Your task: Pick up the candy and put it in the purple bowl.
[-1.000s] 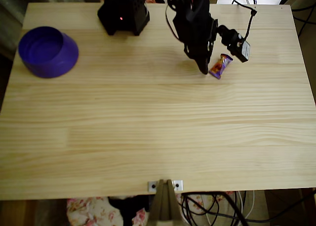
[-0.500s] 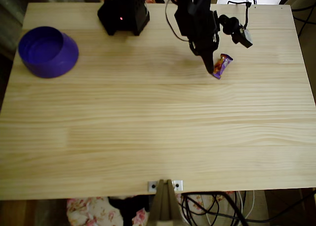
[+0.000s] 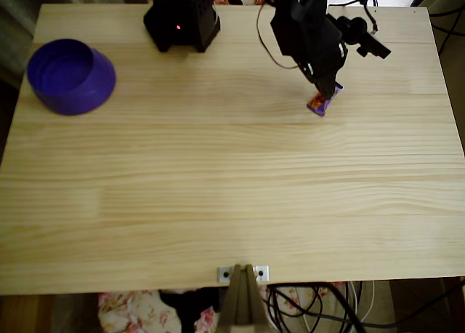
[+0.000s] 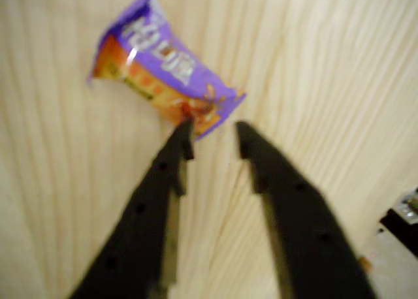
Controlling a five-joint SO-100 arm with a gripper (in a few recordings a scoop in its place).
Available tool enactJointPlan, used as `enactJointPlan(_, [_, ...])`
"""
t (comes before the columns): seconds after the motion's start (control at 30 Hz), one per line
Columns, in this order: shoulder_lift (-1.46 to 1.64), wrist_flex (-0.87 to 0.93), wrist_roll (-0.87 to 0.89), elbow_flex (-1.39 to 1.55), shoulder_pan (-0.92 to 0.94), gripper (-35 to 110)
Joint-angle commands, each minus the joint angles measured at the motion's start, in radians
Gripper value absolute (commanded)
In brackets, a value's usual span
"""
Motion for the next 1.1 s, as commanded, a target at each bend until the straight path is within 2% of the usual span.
enactJointPlan(0.0, [0.025, 0.081, -0.074, -0.167, -0.008, 16])
enactJointPlan(0.17, [-0.057, 0.12, -0.147, -0.225, -0.054, 22])
enactJointPlan(0.43, [-0.212, 0.14, -0.258, -0.318, -0.081, 22])
enactJointPlan(0.53, [-0.235, 0.183, -0.285, -0.345, -0.083, 27])
enactJointPlan(0.73, [-0.258, 0.265, -0.301, -0.371, -0.08, 33])
enactJointPlan(1.07, [-0.264, 0.321, -0.287, -0.36, -0.095, 33])
